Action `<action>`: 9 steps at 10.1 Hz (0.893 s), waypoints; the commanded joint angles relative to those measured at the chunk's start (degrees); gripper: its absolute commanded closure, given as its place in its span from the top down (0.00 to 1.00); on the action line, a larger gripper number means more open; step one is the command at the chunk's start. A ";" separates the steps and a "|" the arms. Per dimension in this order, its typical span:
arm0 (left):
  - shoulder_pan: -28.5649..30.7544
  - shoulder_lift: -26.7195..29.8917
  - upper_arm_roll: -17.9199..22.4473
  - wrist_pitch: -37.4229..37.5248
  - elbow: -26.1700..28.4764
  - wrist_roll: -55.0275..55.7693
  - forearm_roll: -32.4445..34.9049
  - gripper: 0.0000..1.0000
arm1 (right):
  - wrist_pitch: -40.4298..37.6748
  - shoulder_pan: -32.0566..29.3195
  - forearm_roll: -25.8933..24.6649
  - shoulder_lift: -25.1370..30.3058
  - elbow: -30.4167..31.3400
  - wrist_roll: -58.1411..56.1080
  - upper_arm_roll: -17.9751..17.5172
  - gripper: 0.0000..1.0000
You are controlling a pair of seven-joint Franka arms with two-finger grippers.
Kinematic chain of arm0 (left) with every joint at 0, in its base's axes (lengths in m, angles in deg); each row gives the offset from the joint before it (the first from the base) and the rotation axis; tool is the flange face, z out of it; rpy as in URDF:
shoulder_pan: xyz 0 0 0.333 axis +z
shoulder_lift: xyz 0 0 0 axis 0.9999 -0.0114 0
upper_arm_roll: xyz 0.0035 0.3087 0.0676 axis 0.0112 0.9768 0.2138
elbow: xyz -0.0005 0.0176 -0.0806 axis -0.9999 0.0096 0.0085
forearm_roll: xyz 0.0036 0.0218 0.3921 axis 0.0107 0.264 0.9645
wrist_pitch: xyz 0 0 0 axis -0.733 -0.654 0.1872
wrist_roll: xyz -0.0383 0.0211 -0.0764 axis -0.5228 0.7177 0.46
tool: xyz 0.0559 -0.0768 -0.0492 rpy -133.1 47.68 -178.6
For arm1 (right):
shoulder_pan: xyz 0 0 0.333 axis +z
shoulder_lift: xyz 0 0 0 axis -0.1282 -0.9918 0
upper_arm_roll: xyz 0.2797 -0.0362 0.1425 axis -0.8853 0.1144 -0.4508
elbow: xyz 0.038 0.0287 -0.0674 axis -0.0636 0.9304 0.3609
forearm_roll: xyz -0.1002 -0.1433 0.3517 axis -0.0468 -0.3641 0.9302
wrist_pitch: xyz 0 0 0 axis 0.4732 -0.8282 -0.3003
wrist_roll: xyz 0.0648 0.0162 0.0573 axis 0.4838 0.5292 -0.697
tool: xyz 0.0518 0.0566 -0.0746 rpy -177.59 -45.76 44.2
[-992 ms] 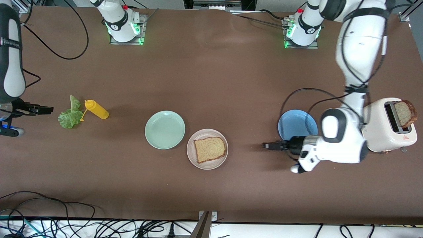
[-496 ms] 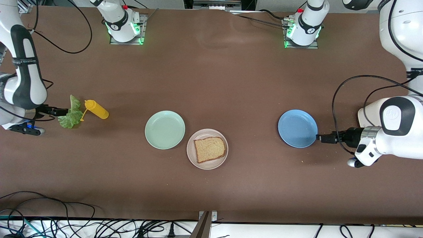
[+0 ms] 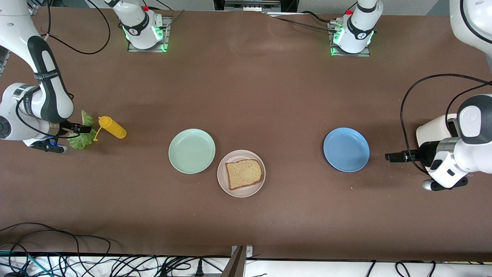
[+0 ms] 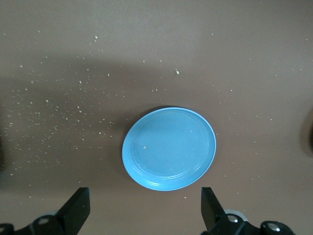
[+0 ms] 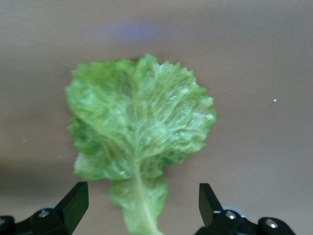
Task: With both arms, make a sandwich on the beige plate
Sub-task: 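Withdraw the left gripper while the right gripper reaches the lettuce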
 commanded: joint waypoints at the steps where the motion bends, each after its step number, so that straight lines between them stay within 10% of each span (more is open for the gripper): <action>1: -0.49 2.04 -0.56 0.16 0.74 0.90 6.19 1.00 | 2.51 -1.31 -0.85 -2.12 0.37 -2.33 0.66 1.00; 4: -0.49 2.21 -0.56 0.07 0.57 0.90 6.21 1.00 | 2.16 -1.32 -0.85 -2.04 0.29 -2.60 0.58 0.07; 9: -0.05 3.00 -0.38 0.16 0.48 0.99 7.69 1.00 | 1.64 -1.23 -0.77 -0.56 -0.06 -2.60 0.40 0.00</action>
